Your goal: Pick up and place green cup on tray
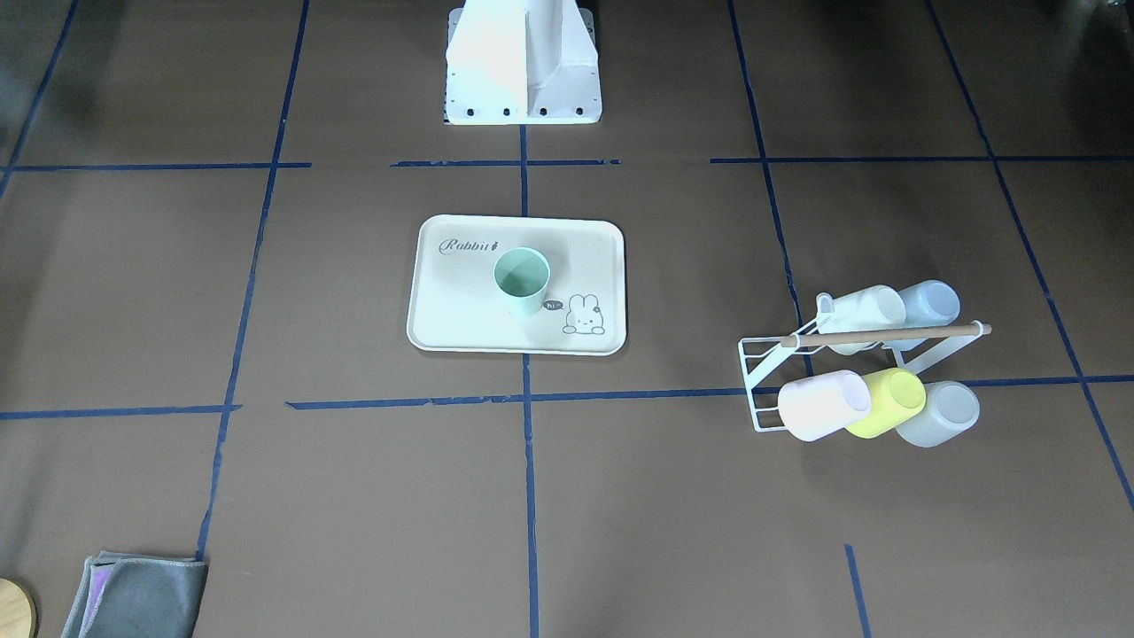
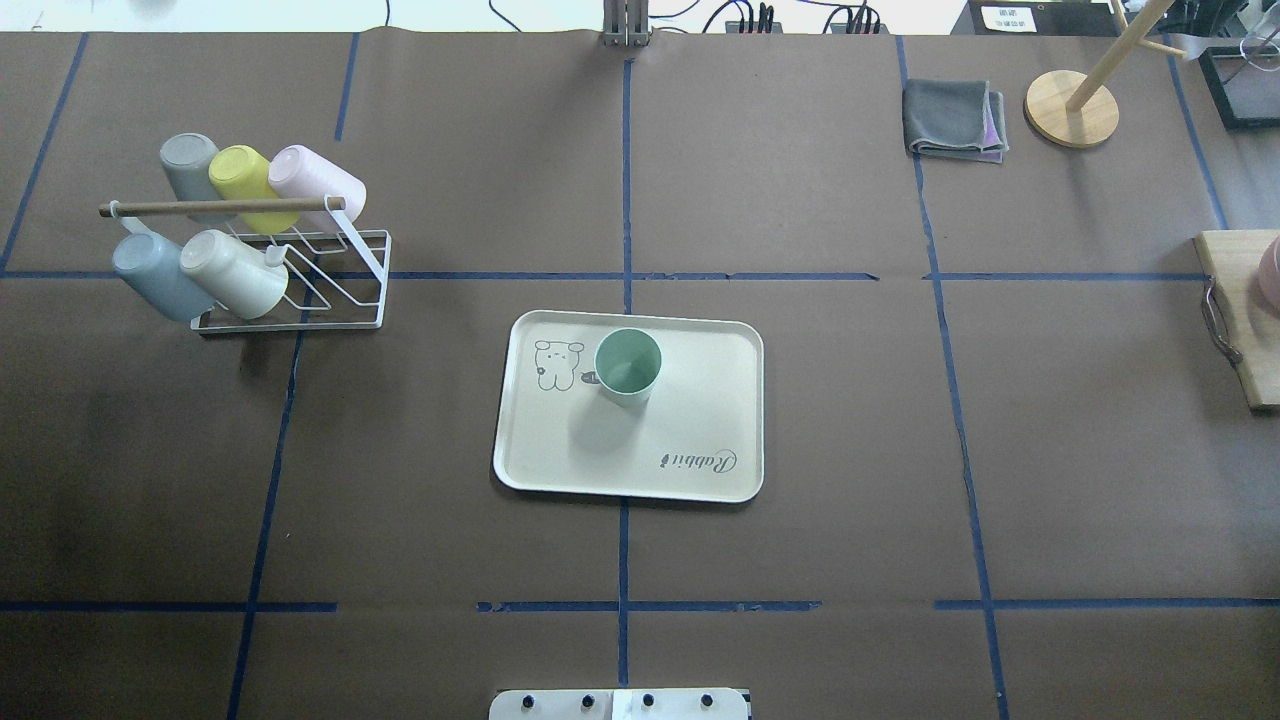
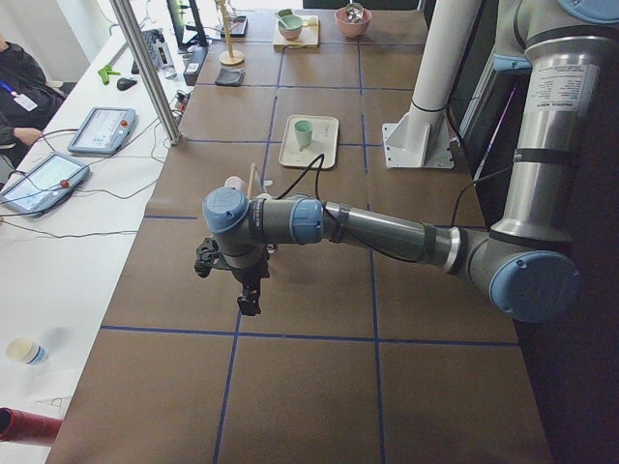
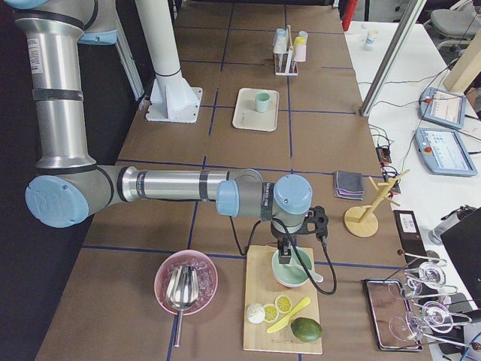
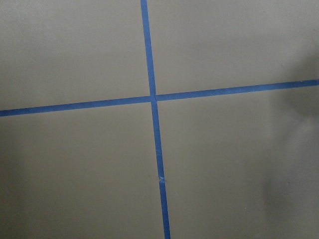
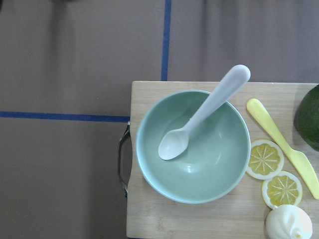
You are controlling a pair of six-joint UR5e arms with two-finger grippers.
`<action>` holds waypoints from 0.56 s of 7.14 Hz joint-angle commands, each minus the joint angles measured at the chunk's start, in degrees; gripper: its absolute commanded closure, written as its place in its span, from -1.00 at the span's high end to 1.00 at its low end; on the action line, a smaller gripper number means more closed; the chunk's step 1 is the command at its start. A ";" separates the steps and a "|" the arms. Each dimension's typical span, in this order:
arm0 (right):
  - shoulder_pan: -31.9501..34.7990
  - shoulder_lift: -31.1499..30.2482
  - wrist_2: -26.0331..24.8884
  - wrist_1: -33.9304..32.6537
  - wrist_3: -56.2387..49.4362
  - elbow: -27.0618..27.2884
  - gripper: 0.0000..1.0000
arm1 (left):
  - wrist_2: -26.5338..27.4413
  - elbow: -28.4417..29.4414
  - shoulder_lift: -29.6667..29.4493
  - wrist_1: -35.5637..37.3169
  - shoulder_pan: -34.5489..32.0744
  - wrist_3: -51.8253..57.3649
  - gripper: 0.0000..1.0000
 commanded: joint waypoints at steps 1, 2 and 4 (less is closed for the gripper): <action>0.13 -0.12 -0.16 0.15 0.50 -0.22 1.00 | -0.11 1.20 1.03 0.24 -0.58 4.85 1.00; 0.13 -0.21 0.02 0.15 0.59 0.04 1.00 | -0.28 2.08 2.86 -0.28 -1.02 8.44 1.00; 0.13 0.67 -0.42 0.24 0.59 0.04 1.00 | -0.28 2.18 4.19 -0.37 -1.55 10.15 1.00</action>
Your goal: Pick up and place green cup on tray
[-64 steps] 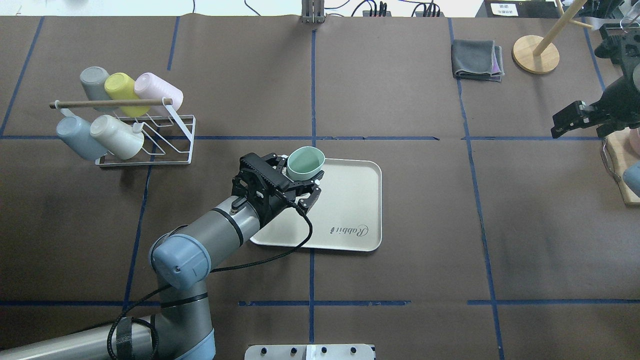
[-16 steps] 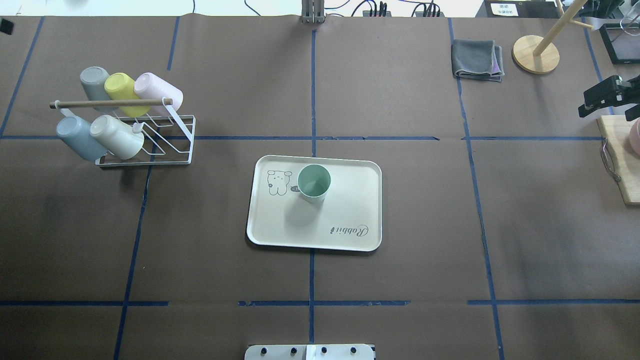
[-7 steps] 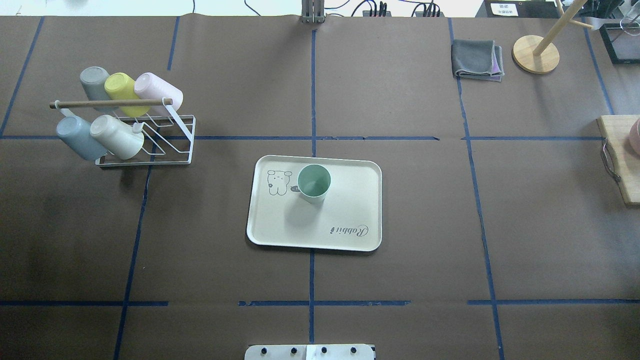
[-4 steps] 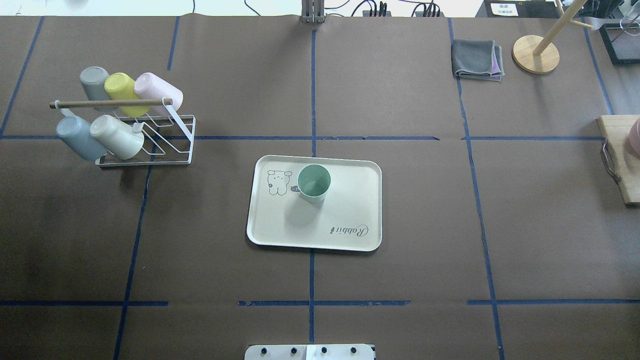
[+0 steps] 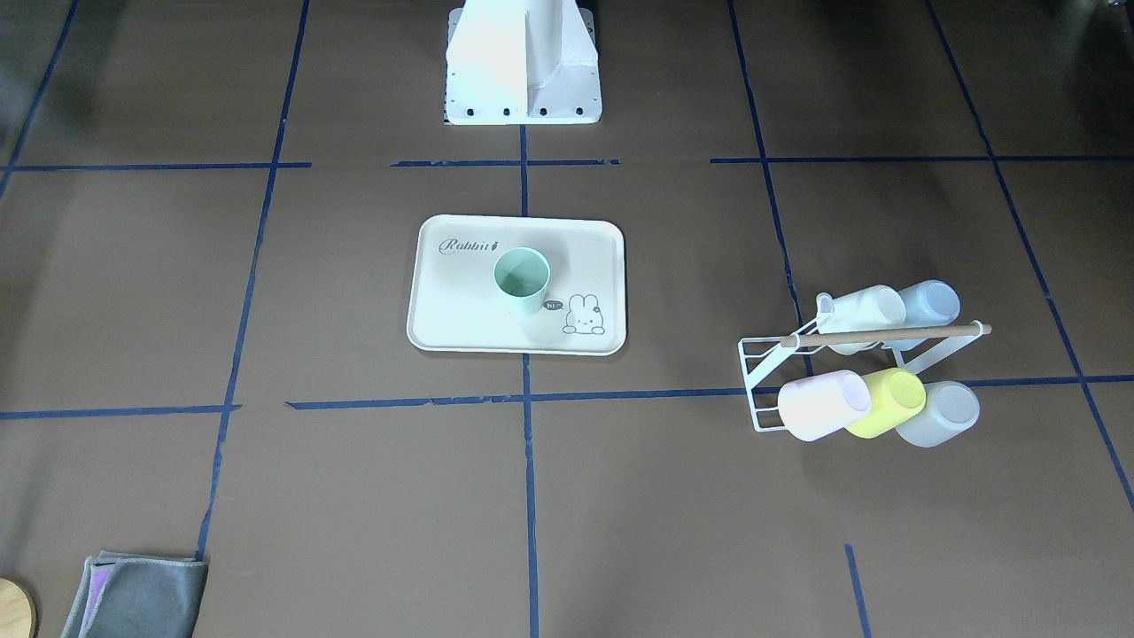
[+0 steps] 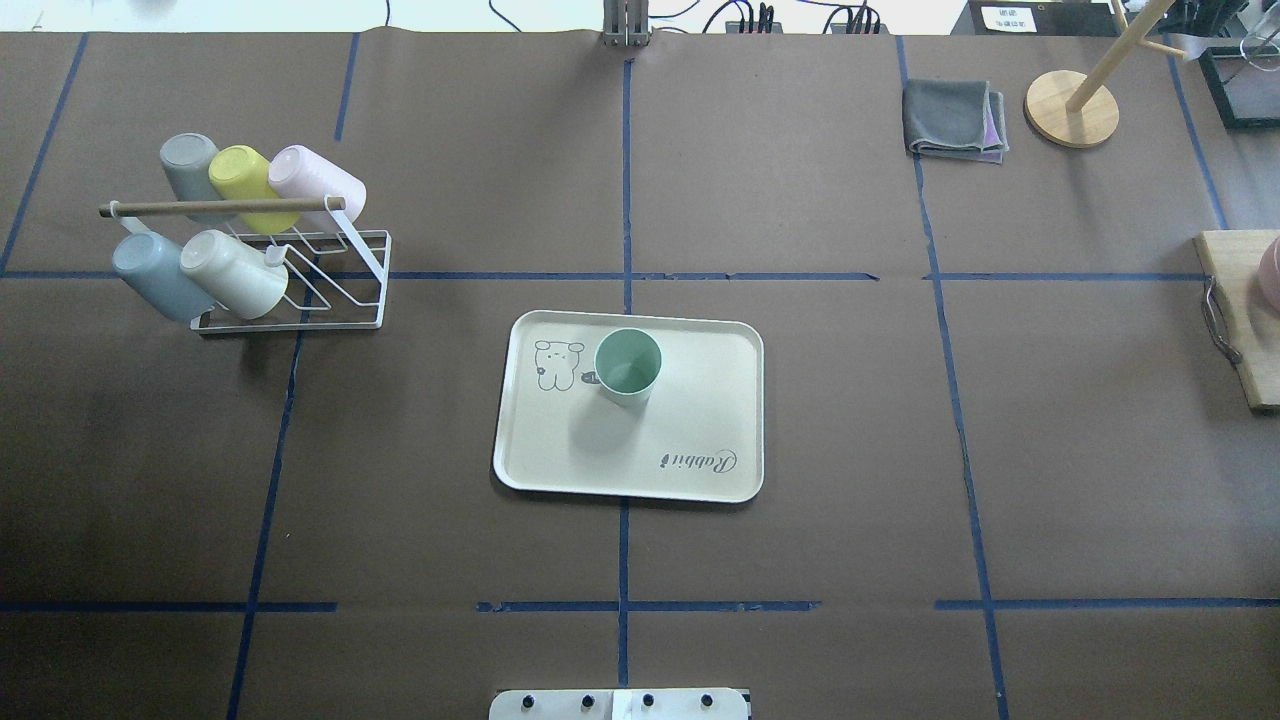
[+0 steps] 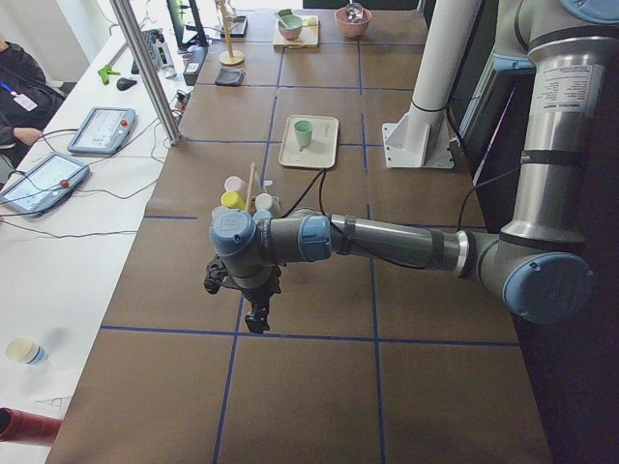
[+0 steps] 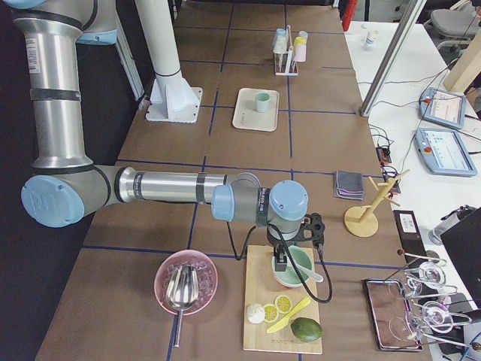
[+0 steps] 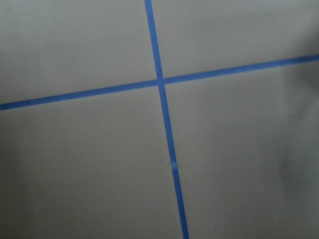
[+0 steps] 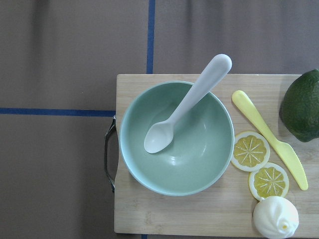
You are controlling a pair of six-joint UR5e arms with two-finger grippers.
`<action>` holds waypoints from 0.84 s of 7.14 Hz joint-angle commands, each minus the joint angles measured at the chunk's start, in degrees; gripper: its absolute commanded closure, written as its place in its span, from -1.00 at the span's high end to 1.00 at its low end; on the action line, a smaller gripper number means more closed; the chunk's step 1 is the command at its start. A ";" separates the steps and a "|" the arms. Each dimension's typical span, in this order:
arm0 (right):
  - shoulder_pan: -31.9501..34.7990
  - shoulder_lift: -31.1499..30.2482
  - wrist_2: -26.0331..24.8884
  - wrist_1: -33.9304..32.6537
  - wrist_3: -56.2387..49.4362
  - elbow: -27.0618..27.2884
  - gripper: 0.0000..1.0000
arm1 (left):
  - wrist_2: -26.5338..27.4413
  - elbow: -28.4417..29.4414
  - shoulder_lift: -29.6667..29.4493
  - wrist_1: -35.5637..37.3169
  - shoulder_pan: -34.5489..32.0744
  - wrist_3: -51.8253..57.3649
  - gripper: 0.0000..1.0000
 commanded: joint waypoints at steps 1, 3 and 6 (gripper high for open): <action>0.03 0.36 -0.08 0.03 0.11 0.46 1.00 | -0.03 0.26 1.16 -0.30 -0.40 0.89 1.00; 0.03 0.36 0.09 -0.05 0.20 0.55 1.00 | -1.68 1.31 1.78 -0.39 -0.49 0.97 1.00; -0.06 0.27 0.27 -0.05 0.20 0.46 1.00 | -1.87 4.90 2.40 -5.11 -0.67 0.88 1.00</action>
